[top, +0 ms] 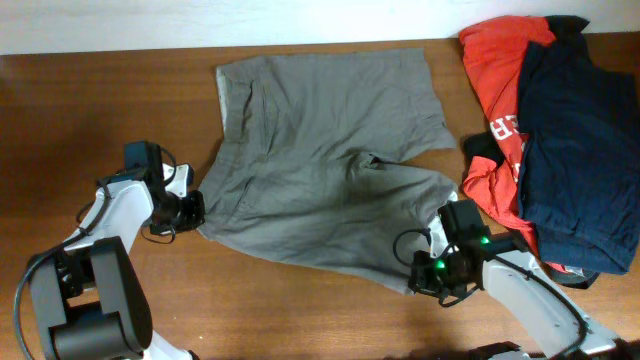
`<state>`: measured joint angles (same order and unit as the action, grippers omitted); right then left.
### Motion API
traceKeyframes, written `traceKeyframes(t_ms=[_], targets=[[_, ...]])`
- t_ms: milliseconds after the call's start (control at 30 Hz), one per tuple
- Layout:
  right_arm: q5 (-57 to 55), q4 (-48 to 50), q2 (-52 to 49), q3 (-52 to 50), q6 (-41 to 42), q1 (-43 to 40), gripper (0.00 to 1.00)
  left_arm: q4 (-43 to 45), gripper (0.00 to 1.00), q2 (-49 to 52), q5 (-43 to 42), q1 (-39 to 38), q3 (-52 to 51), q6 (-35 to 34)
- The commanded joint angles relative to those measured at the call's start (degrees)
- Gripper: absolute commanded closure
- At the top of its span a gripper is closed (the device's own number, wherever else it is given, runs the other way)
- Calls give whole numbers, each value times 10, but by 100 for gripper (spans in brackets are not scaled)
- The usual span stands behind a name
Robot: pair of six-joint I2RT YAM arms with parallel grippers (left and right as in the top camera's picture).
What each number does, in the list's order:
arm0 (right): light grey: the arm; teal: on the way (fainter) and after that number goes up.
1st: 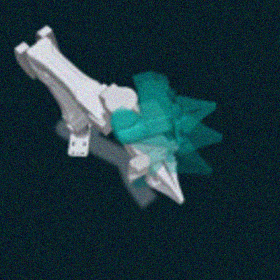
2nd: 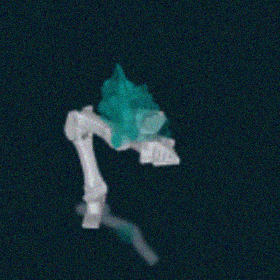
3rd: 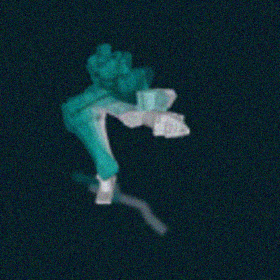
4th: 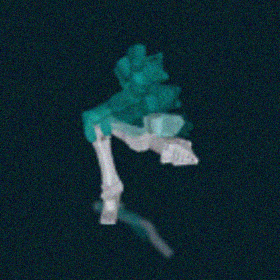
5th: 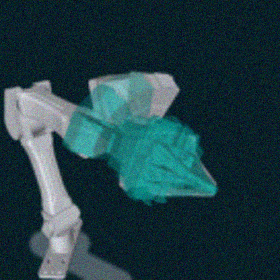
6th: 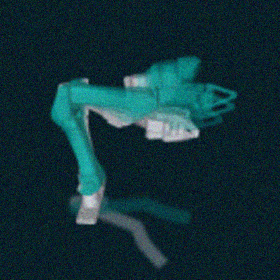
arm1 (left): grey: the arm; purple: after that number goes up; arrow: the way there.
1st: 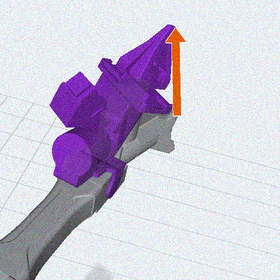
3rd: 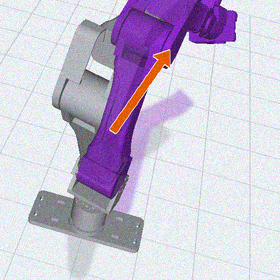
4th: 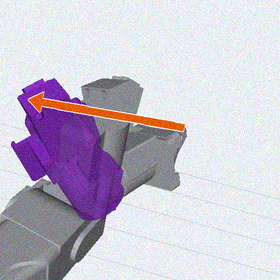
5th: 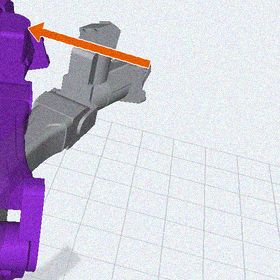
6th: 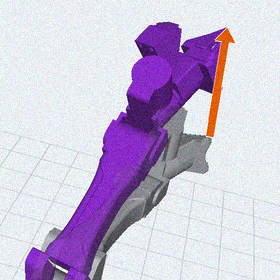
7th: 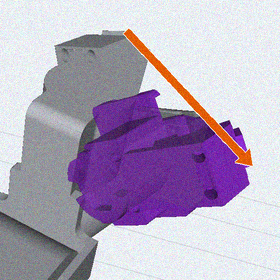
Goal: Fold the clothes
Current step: 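Lift the leg hems and fold them up onto the waistband with both grippers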
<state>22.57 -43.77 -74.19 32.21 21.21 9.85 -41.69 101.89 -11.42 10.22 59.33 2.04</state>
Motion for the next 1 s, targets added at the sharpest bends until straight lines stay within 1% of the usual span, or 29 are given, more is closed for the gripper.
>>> traceKeyframes(t_ms=[0,33,67,100,200,267,333,433,567,700,867,967], targets=[[-12,-73,40,79,-19,2,96,-17,100,-45,-12,3,-1,-15],[-23,-97,45,97,-25,2,96,-24,100,-61,-12,3,-1,-15],[-59,-163,54,150,-31,2,96,-40,100,-94,-7,3,-1,-17],[-81,-202,58,183,-38,2,96,-49,100,-117,4,3,-1,-27],[-117,-279,63,255,-44,2,96,-66,100,-180,23,3,-2,-43],[-128,-313,65,291,-45,2,96,-73,100,-226,23,3,-2,-45],[-128,-334,69,316,-46,2,96,-75,100,-270,28,3,-2,-53],[-127,-360,79,347,-47,2,96,-85,100,-334,70,3,-2,-78],[-127,-393,102,384,-47,2,96,-105,100,-409,108,3,-2,-89],[-128,-425,133,417,-47,2,96,-122,100,-465,108,3,-2,-89],[-133,-452,176,458,-47,2,96,-144,100,-512,108,3,-2,-91],[-168,-440,196,467,-47,2,96,-148,100,-524,108,3,-2,-91]])
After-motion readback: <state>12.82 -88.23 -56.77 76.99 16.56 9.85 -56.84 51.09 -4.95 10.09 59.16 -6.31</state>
